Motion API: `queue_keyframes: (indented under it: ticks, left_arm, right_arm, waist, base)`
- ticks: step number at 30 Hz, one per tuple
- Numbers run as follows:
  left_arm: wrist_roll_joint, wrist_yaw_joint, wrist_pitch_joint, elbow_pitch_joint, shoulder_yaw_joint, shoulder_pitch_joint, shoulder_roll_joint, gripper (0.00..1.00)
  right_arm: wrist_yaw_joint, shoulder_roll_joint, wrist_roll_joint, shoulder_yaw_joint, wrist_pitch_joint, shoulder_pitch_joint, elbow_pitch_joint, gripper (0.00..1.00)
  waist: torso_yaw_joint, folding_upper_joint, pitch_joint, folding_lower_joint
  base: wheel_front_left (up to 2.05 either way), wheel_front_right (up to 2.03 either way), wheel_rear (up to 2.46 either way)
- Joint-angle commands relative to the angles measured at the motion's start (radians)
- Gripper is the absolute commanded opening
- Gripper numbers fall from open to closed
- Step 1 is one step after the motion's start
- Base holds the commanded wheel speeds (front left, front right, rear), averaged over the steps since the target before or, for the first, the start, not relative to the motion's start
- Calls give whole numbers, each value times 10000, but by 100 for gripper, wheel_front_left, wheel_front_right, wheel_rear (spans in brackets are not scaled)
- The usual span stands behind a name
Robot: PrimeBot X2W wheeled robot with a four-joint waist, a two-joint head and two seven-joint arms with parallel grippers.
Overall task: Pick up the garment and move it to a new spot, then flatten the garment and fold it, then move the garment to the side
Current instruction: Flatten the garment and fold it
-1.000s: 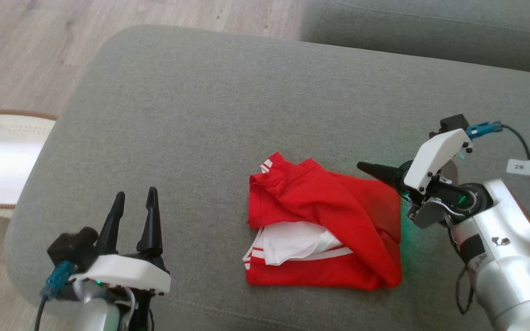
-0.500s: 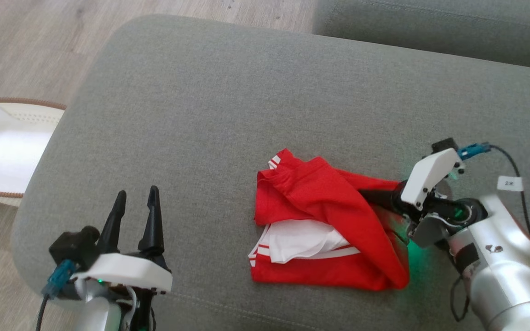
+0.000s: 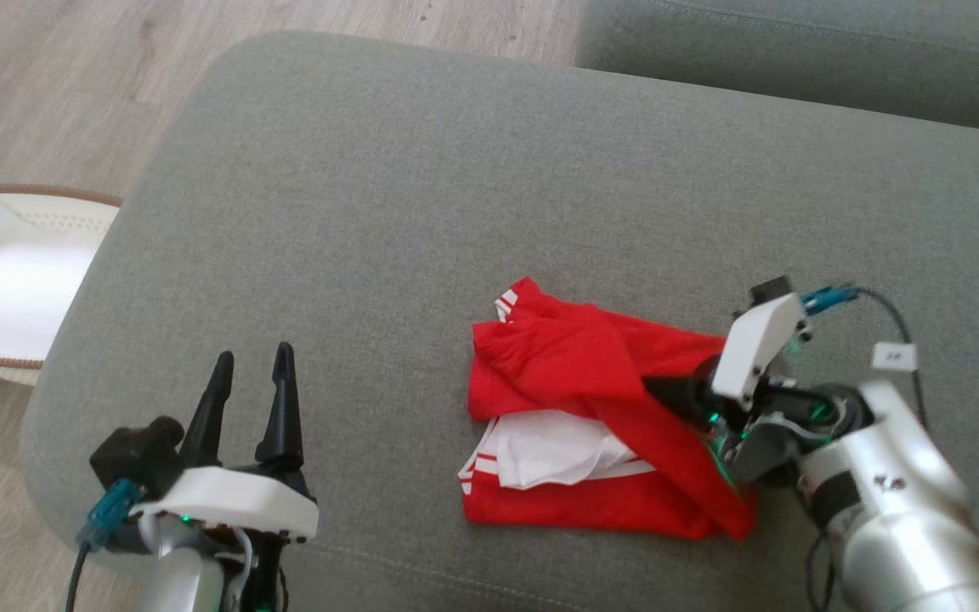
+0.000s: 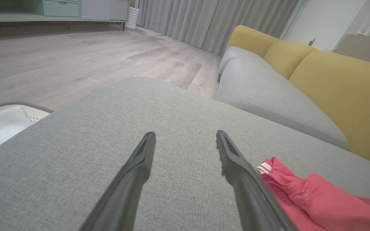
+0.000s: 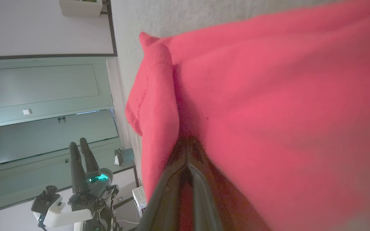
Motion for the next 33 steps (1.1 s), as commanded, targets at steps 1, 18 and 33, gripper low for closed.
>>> queue_keyframes:
  ticks: [1,18,33]
  left_arm:
    - [28,40,-122,-294,379,-413,30,100]
    - [136,-15,-122,-215,414,-446,30,100]
    - [542,-91,-122,-441,878,-343,30,100]
  right_arm:
    - [77,198,159,200,91,-24,-467,0]
    - [77,287,2148,3541,-576,2171,-3728,0]
    - [77,-380,1273,2040,-2895,2033,-7038,100]
  waist:
    - [-2,0,-11,0]
    - [-191,0,-99,0]
    - [-830,0,-469,0]
  base:
    - [0,0,0]
    - [0,0,0]
    - [0,0,0]
